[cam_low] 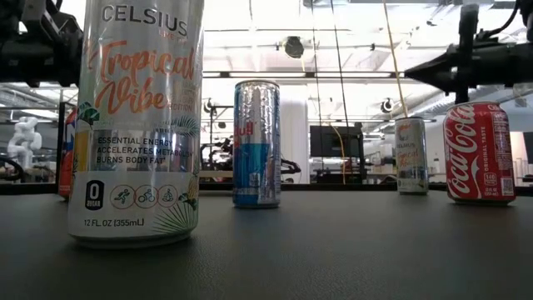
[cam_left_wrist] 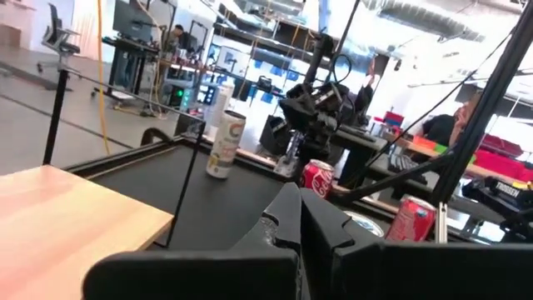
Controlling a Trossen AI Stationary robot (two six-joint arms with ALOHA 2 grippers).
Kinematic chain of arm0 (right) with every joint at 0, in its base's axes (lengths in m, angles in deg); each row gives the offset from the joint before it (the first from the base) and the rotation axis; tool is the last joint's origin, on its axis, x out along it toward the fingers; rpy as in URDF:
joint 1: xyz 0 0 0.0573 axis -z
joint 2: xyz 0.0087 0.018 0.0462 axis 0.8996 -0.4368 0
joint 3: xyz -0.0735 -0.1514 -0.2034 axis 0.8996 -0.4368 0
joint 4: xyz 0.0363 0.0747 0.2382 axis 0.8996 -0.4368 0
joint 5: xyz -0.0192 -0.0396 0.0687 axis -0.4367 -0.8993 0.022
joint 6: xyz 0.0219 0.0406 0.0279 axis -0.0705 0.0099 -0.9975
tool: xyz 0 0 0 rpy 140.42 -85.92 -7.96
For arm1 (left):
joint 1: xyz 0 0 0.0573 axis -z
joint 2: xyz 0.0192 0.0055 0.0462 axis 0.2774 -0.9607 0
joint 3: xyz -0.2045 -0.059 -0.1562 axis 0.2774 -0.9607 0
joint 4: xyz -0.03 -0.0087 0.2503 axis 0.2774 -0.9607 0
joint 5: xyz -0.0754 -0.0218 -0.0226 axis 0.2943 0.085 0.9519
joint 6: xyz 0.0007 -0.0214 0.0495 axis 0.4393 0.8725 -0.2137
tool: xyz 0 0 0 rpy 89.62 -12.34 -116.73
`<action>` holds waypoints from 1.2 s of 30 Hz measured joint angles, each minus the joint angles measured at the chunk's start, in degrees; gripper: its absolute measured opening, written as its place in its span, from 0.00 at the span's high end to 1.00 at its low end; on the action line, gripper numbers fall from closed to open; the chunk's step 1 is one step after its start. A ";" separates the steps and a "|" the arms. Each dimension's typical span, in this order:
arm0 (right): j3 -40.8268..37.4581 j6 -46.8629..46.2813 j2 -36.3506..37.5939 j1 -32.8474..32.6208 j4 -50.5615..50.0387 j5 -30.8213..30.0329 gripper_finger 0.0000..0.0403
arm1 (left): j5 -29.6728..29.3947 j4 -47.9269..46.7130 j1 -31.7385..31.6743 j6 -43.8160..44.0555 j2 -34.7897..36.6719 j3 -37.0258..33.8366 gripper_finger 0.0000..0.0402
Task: Place canned beverage on shelf
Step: Put the top white-yellow soda can on the shelf
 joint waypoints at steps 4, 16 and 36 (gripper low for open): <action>2.32 3.68 -0.22 0.05 1.78 -3.06 0.98 | -6.42 2.14 0.02 2.68 0.00 0.76 1.00; 17.91 18.63 -12.95 0.04 2.03 -5.29 0.62 | -15.40 -4.06 -0.02 4.12 -6.85 9.85 0.95; 54.62 9.00 -40.75 9.92 -56.32 -13.98 0.30 | -19.51 -15.03 -0.07 7.46 -24.23 28.23 0.45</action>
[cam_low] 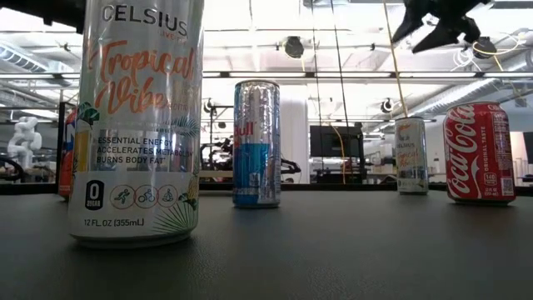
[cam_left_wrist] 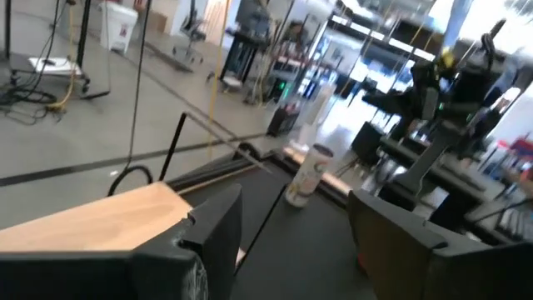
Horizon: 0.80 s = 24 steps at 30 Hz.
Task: Place canned beverage on shelf
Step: Put the top white-yellow soda can on the shelf
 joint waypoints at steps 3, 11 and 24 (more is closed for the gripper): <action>3.96 -2.63 -2.40 3.44 -7.49 4.49 0.29 | 0.02 -0.76 0.00 0.00 -1.53 2.06 0.45; 8.05 4.15 -8.78 12.91 -13.00 21.33 0.24 | 4.12 -0.82 0.04 -0.07 -5.69 6.99 0.45; 8.05 7.98 -19.57 27.18 -14.77 33.02 0.19 | 5.11 -2.72 0.02 1.46 -11.43 8.08 0.45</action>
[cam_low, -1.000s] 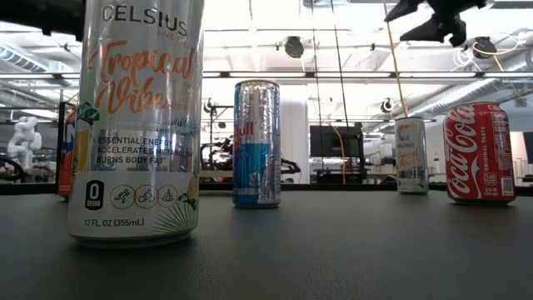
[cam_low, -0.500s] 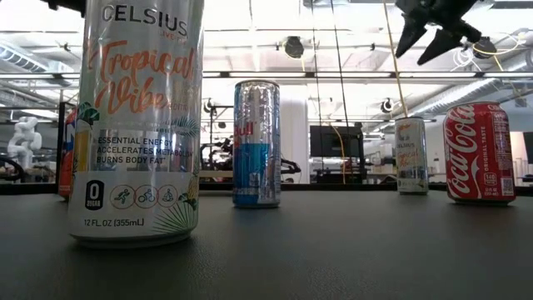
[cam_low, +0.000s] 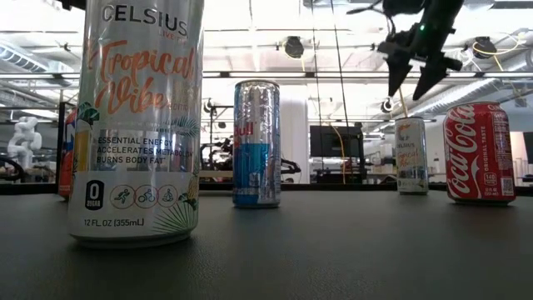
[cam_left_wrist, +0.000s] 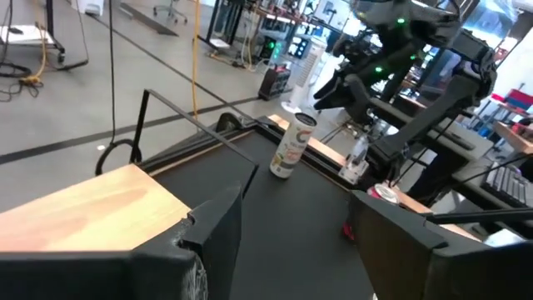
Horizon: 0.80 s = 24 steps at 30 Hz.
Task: Place canned beverage on shelf
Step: Put the top white-yellow soda can on the shelf
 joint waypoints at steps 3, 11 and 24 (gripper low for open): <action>0.00 1.58 -2.09 1.79 -0.67 1.04 0.19 | 0.24 -0.53 0.00 0.05 -0.55 0.00 0.45; 0.00 4.41 -6.76 3.69 -1.88 2.19 0.19 | -0.16 -1.43 0.00 -0.19 -0.69 0.00 0.45; -0.02 4.92 -13.54 6.50 -2.00 6.49 0.25 | -1.01 -5.10 0.00 -0.08 -0.69 -0.02 0.45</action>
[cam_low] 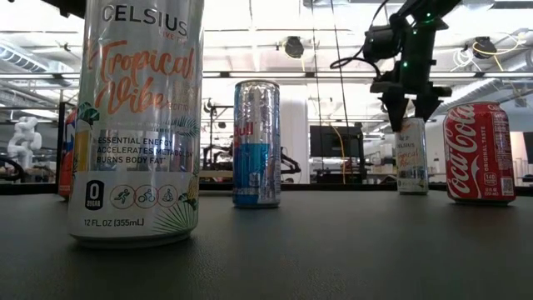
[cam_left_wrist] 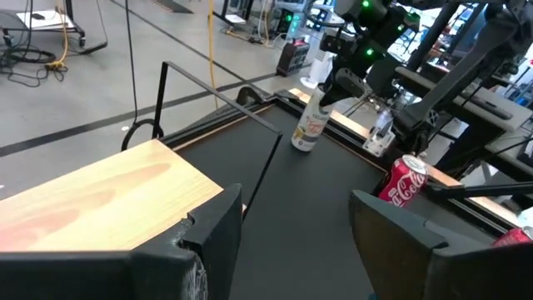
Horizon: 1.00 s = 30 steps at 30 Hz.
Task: Place canned beverage on shelf
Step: Put the top white-yellow soda can on the shelf
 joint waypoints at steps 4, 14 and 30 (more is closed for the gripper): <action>0.00 -0.54 -0.04 0.00 -0.62 -0.01 0.33 | -0.02 0.02 0.00 0.02 0.00 0.00 0.45; 3.60 -0.38 -0.13 -0.15 -4.25 4.58 0.39 | -2.02 0.04 -0.02 -0.28 0.00 0.00 0.45; 36.55 2.63 -10.58 -6.45 -16.54 9.14 0.39 | -1.83 -0.94 -2.62 0.09 0.00 -0.02 0.45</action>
